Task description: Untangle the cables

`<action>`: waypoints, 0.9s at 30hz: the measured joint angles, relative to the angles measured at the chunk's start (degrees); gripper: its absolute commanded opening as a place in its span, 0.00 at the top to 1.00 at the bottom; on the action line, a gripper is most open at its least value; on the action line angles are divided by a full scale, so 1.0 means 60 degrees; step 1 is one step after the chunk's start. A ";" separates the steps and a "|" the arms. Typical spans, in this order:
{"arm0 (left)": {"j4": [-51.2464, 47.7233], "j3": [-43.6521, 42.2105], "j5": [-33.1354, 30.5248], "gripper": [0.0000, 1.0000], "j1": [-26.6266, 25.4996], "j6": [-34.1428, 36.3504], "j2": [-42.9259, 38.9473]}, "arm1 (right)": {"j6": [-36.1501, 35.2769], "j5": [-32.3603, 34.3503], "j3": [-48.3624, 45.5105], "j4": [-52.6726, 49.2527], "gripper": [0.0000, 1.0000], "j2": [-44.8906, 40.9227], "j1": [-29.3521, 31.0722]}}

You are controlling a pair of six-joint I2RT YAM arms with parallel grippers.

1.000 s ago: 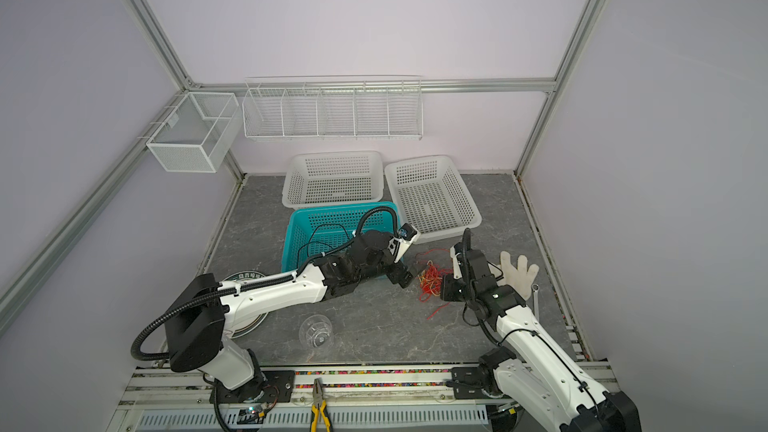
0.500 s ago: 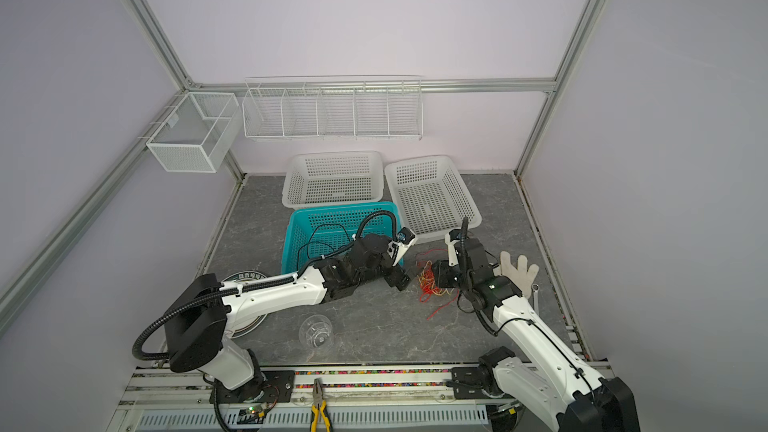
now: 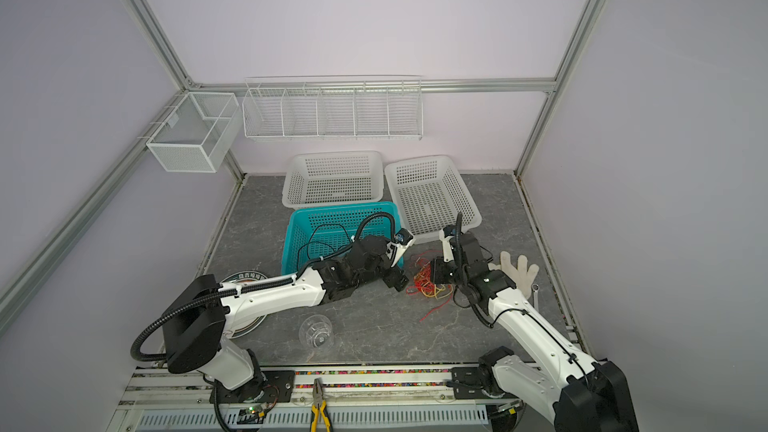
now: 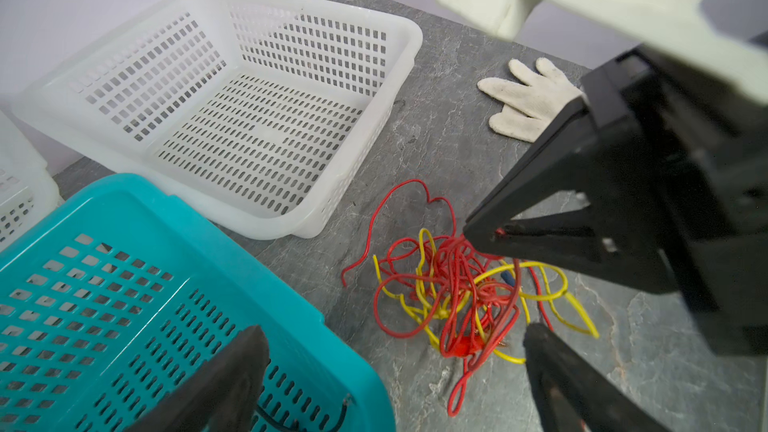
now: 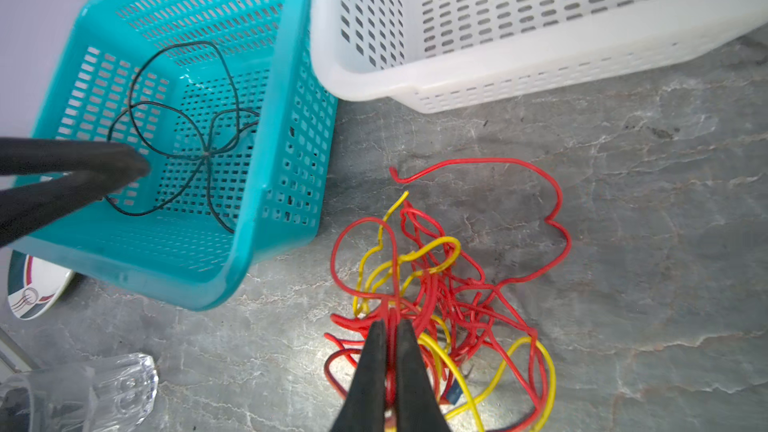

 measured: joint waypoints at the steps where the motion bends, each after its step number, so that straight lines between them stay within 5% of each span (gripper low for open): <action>1: 0.0007 -0.0055 -0.0022 0.04 0.0000 0.0000 -0.0018 | -0.0084 -0.0025 0.0127 -0.0146 0.94 -0.0219 0.0007; 11: 0.0397 -0.0335 -0.0291 0.06 0.0000 0.0036 -0.0222 | -0.0692 -0.0310 0.0933 -0.1086 0.94 -0.2138 0.0007; 22: 0.1424 -0.0699 -0.0149 0.06 -0.0004 0.0186 -0.0368 | -0.0827 -0.0565 0.0951 -0.1428 0.94 -0.2714 0.0004; 27: 0.1923 -0.0787 0.0080 0.21 -0.0004 0.0372 -0.0437 | -0.0816 -0.0816 0.0951 -0.1220 0.94 -0.2586 0.0004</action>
